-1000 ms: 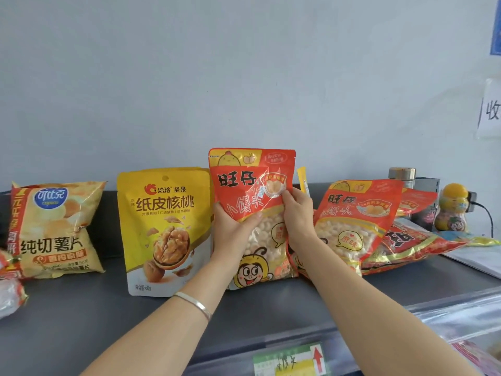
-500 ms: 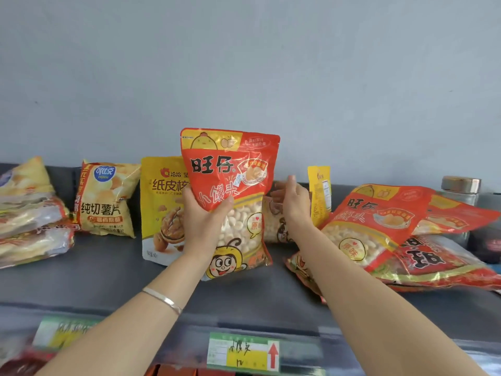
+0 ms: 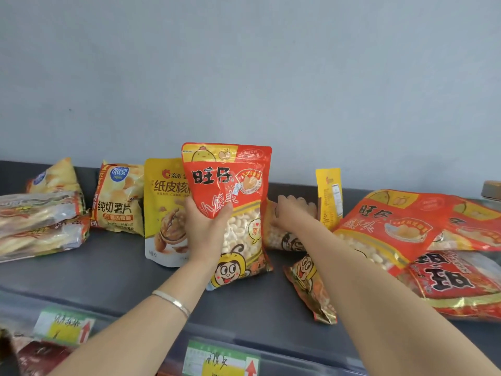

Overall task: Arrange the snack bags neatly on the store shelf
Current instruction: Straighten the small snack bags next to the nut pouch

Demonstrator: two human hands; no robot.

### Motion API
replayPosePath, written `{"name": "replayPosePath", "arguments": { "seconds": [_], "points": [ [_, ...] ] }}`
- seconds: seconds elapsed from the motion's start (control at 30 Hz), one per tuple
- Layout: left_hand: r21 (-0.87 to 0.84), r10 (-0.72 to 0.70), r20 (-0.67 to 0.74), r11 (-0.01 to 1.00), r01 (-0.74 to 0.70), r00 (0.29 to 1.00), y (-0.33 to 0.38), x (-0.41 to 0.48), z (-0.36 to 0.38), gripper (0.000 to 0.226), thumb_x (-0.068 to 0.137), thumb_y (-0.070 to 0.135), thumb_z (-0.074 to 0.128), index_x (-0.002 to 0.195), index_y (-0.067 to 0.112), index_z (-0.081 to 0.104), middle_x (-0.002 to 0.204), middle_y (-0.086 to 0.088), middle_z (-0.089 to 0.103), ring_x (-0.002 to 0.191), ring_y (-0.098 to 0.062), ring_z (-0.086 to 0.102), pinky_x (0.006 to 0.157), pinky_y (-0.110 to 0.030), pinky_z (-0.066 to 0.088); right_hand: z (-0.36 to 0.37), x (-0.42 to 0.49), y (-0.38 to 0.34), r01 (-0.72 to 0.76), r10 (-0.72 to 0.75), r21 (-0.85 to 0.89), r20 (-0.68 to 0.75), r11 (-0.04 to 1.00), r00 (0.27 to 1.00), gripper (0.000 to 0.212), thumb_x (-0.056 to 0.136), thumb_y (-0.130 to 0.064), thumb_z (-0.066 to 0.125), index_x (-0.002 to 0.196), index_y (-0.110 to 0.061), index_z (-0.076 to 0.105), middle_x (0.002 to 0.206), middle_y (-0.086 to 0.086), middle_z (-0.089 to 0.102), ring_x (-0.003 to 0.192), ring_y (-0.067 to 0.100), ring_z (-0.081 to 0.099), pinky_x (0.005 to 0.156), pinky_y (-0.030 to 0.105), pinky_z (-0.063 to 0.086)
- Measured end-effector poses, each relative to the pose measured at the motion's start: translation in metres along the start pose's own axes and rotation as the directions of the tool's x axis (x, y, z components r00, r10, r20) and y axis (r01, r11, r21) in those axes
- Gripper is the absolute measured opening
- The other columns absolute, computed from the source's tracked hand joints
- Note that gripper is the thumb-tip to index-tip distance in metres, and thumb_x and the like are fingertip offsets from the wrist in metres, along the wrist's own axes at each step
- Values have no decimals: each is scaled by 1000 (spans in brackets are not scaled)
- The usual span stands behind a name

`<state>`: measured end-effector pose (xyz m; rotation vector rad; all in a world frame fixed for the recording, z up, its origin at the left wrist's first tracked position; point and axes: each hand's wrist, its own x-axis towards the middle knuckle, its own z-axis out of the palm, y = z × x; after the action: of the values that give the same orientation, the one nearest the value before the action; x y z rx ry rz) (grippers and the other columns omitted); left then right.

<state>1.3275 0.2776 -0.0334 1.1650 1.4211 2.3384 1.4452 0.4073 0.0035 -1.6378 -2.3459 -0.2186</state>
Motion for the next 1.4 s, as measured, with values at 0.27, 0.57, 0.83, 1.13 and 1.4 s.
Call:
{"name": "replayPosePath", "arguments": {
  "seconds": [0.27,0.57,0.83,1.13,1.4],
  "points": [
    [-13,-17,31,1000,17,999,-5,4,5,48,82,19,71,117,24,39,100,14,57,87,0,57,65,-16,41,-6,5,-5,-136,152,218,-55,966,987,22,97,-14,48,111,-19,63,114,5,61,110,32,56,85,38,37],
    [24,-16,158,1000,13,987,-13,10,15,40,87,26,64,116,24,36,105,9,57,90,-1,56,69,-16,41,-5,6,-4,-249,366,964,199,93,909,40,101,-20,41,137,-4,44,139,15,49,97,14,57,64,6,49],
    [18,-81,203,997,79,976,-17,10,38,51,92,32,55,136,18,32,118,6,52,105,-12,50,84,-27,38,-3,-22,-1,-281,282,499,76,820,956,57,101,-38,37,149,-9,25,153,8,32,138,22,36,104,27,37],
    [50,-170,296,985,163,940,-30,27,58,55,95,48,36,143,22,31,136,-1,50,124,-22,48,97,-33,38,0,-27,-3,-331,344,944,313,-7,885,52,103,-33,34,148,-8,28,145,15,42,132,32,41,108,39,37],
    [406,-130,177,913,48,975,-36,3,55,87,88,48,56,150,28,-2,148,-9,24,132,-32,32,106,-56,27,18,-32,-9,-250,404,962,188,107,895,64,101,-38,37,155,-20,5,156,11,26,142,33,28,114,46,28]
  ]
}}
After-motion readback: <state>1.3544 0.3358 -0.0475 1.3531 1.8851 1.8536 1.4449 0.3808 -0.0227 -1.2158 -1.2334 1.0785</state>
